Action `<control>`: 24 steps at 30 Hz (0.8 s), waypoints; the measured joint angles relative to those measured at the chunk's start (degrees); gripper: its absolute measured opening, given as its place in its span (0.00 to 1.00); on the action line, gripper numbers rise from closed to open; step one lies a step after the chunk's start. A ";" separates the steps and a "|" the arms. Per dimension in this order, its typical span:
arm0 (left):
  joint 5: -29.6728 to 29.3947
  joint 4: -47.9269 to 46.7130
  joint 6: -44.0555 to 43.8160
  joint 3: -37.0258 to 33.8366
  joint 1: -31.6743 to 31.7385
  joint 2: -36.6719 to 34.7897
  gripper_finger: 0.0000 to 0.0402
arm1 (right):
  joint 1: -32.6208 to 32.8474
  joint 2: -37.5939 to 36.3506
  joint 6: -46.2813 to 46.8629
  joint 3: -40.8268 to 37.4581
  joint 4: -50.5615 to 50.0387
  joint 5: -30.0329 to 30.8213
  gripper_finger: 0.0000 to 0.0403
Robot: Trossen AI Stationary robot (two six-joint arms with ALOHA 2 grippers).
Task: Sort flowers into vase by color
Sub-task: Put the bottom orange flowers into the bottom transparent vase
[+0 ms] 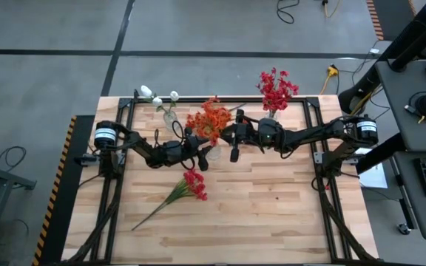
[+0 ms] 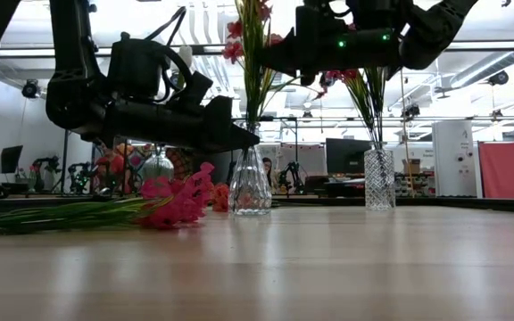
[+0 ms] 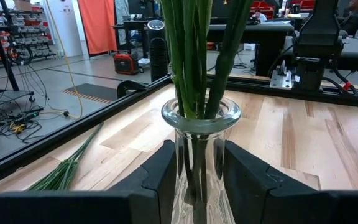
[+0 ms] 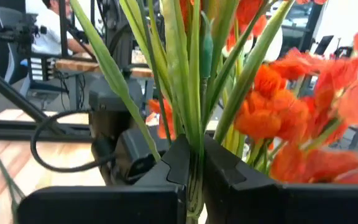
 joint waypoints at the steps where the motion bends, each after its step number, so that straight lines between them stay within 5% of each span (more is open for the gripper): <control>1: 0.00 0.00 0.00 0.00 0.00 0.00 0.24 | 0.00 0.00 0.00 0.00 -0.48 0.02 0.04; 24: 0.02 0.02 -0.37 0.20 0.00 0.07 0.24 | 0.02 3.15 2.03 0.02 -4.66 0.09 0.04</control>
